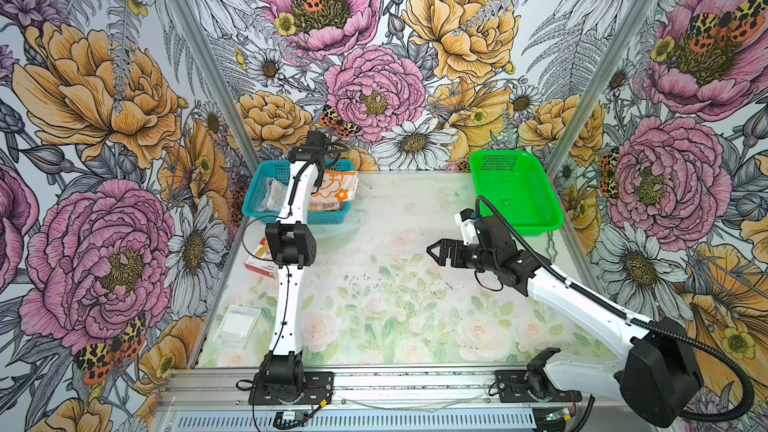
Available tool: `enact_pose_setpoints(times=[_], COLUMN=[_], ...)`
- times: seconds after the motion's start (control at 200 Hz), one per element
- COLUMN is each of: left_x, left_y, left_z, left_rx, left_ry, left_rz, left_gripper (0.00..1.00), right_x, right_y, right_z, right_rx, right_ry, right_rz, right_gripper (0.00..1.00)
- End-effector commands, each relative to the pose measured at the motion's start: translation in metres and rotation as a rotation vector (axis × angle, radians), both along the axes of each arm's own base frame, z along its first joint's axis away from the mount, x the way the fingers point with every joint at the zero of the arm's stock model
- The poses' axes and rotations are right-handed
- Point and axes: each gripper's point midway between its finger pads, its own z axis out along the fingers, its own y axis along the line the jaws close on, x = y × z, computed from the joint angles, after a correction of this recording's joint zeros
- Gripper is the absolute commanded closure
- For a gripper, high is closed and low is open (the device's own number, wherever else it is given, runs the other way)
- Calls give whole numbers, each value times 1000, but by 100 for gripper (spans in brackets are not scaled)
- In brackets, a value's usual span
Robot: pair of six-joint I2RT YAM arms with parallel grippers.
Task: Fold and stack the towels
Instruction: 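Lower the towel onto the stacked towels in the teal basket and open the left gripper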
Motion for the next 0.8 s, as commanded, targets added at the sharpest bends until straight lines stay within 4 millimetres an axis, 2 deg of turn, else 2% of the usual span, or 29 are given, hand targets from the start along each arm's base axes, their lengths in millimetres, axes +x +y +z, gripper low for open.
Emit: enact_pose_setpoints(times=[0.0,0.09,0.45,0.645,0.795], left_x=[4,3,-5,-6,-7], left_y=[4,11,36,36,45], left_z=[-9,-16,9,23,17], left_rx=[-52,-52,-73,-80,-72], left_ry=[-16,-3,-47,-77,-68], left_rz=[16,36,94,98,117], left_gripper=[100,100,100,100,100], right_x=[7,6,6,7,6], right_y=[5,9,18,22,23], right_z=[12,9,2,-1,-3], right_rx=[10,9,-5,-10,-13], right_ry=[-19,-8,9,16,20], right_rz=[-17,-10,12,21,28], right_gripper=[1,1,1,1,1])
